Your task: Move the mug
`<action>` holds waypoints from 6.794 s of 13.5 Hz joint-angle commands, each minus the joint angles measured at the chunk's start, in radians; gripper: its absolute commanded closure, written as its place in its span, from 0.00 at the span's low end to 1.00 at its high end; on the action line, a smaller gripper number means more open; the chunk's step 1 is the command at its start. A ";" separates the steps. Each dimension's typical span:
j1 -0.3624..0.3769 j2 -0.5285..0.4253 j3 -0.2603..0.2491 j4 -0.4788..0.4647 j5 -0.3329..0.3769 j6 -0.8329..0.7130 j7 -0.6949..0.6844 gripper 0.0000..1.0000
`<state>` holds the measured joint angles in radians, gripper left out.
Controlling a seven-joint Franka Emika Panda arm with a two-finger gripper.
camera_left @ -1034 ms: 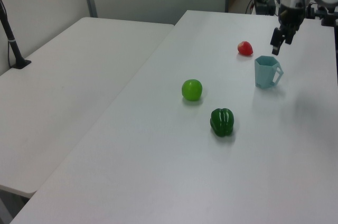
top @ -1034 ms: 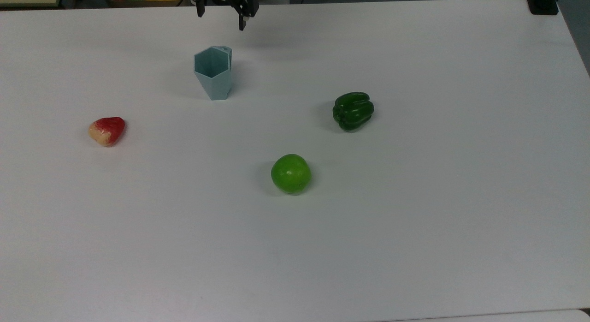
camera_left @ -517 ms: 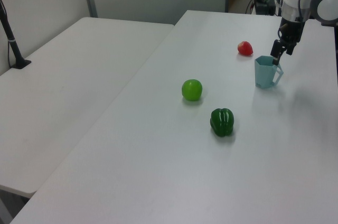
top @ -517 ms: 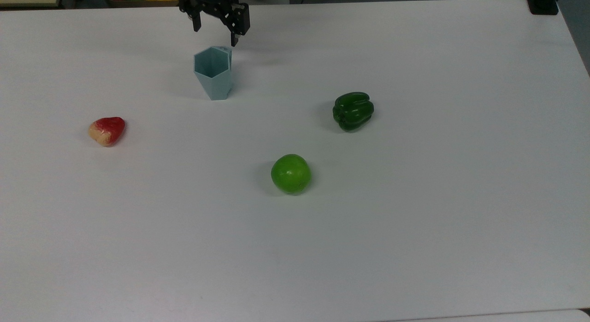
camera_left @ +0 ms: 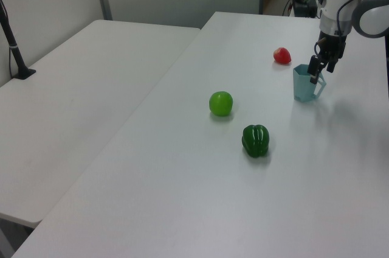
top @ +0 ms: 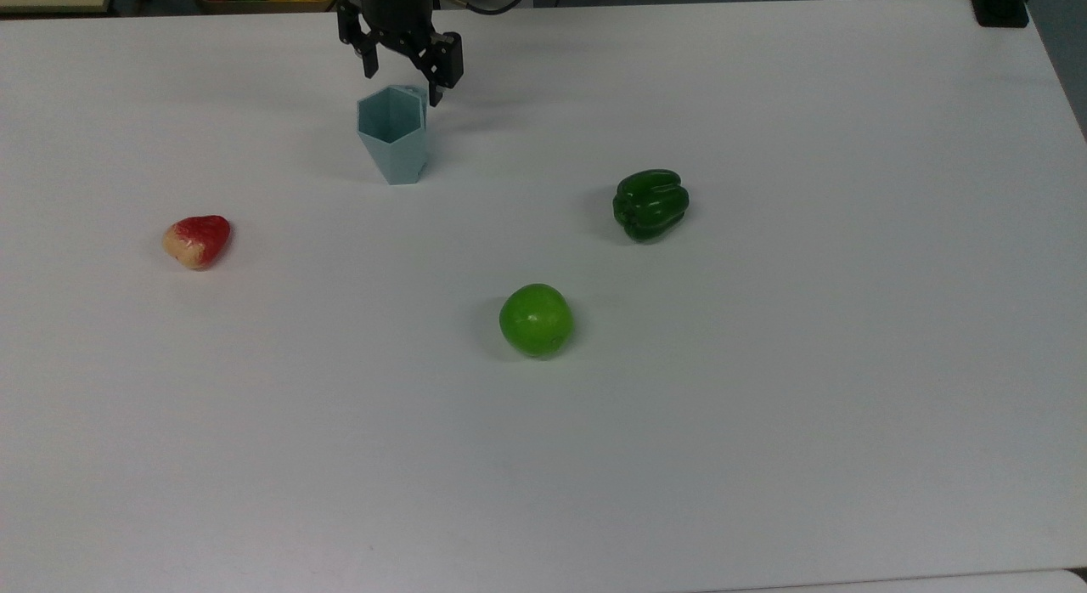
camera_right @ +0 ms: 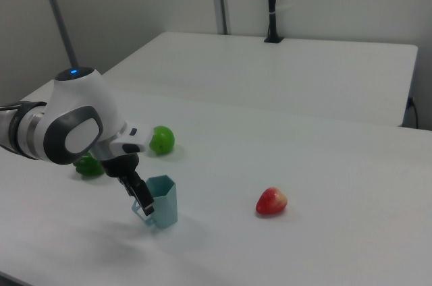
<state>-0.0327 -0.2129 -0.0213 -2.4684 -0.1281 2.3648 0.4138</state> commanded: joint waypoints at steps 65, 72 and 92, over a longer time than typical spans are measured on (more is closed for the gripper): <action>0.034 0.642 -0.023 0.752 -0.021 -0.024 0.135 0.74; 0.034 0.635 -0.023 0.750 -0.019 -0.032 0.137 0.12; 0.014 0.138 -0.081 0.712 0.099 -0.679 -0.317 0.00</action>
<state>-0.0228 -0.0858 -0.0913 -1.7798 -0.0453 1.7146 0.1656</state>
